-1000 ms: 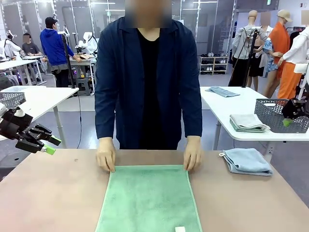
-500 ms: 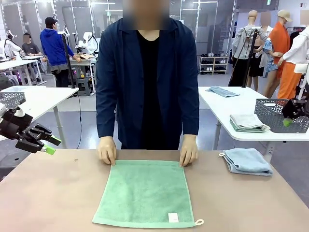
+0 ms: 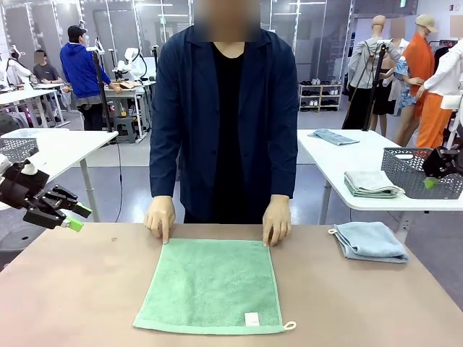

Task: Fold the towels and place them in the basket.
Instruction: When a person lays out a Towel with hook on the table, fold it in half twice.

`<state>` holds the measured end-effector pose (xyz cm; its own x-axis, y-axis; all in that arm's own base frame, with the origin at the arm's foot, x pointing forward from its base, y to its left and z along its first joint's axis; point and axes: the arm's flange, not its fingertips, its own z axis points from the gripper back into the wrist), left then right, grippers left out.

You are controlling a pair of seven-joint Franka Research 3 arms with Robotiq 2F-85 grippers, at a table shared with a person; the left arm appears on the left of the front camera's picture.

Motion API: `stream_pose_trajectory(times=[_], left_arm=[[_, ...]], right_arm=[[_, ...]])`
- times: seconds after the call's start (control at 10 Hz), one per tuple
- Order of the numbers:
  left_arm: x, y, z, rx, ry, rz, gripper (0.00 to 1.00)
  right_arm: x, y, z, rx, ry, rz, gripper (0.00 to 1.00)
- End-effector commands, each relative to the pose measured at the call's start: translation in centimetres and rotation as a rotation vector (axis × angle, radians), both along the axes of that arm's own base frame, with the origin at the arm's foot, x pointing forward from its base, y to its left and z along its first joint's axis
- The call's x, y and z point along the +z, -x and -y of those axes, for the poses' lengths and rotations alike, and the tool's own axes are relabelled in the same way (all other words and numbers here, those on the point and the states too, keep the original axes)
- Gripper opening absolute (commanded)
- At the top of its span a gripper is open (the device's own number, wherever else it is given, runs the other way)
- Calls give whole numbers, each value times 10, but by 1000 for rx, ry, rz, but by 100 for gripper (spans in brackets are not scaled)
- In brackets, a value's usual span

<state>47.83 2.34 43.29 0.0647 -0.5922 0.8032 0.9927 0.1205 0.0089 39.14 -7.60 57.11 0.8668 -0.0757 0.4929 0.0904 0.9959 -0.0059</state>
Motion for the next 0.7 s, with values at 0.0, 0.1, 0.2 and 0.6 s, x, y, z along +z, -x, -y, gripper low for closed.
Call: stream_pose_trajectory(times=[0.0,0.1,0.2,0.6], left_arm=[[20,2,4,9,-47,29,65],[45,6,11,7,-78,60,65],[75,15,27,-9,-154,81,65],[152,67,117,-65,-389,179,85]], right_arm=[[10,-2,-10,73,49,36,85],[23,-3,-25,159,103,80,85],[42,-5,-48,272,162,117,85],[59,3,-186,920,388,201,85]])
